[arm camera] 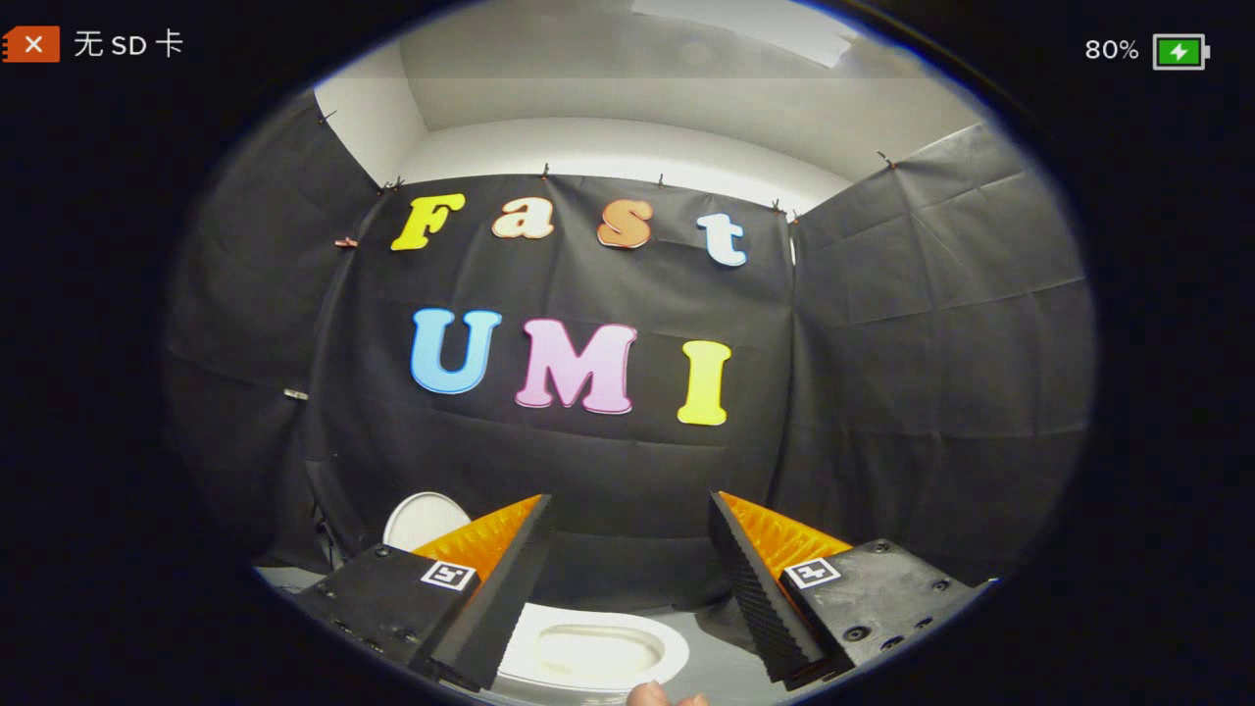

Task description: Open the toilet lid.

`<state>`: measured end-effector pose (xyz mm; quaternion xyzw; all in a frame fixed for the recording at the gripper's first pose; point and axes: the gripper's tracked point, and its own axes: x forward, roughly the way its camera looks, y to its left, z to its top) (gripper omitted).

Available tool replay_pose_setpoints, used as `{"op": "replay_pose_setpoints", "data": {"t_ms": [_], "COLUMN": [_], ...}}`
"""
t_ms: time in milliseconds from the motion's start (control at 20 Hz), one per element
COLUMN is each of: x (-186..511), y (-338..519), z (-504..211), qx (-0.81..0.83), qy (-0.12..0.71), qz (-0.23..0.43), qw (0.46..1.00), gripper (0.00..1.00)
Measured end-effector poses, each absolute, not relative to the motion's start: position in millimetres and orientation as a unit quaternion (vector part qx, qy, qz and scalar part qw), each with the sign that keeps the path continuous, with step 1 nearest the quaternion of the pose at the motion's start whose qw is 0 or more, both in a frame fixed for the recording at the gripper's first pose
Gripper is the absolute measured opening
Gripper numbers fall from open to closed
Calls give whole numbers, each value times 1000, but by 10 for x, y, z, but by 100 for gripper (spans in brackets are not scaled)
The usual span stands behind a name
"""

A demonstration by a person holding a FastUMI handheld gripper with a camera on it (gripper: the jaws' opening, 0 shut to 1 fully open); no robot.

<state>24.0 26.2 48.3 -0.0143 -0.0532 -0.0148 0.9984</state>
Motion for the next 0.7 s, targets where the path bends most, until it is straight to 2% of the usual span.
{"op": "replay_pose_setpoints", "data": {"t_ms": [700], "x": [126], "y": [-395], "z": [322], "qx": [-1], "qy": [-40], "qz": [-62], "qw": [997], "gripper": [98]}}
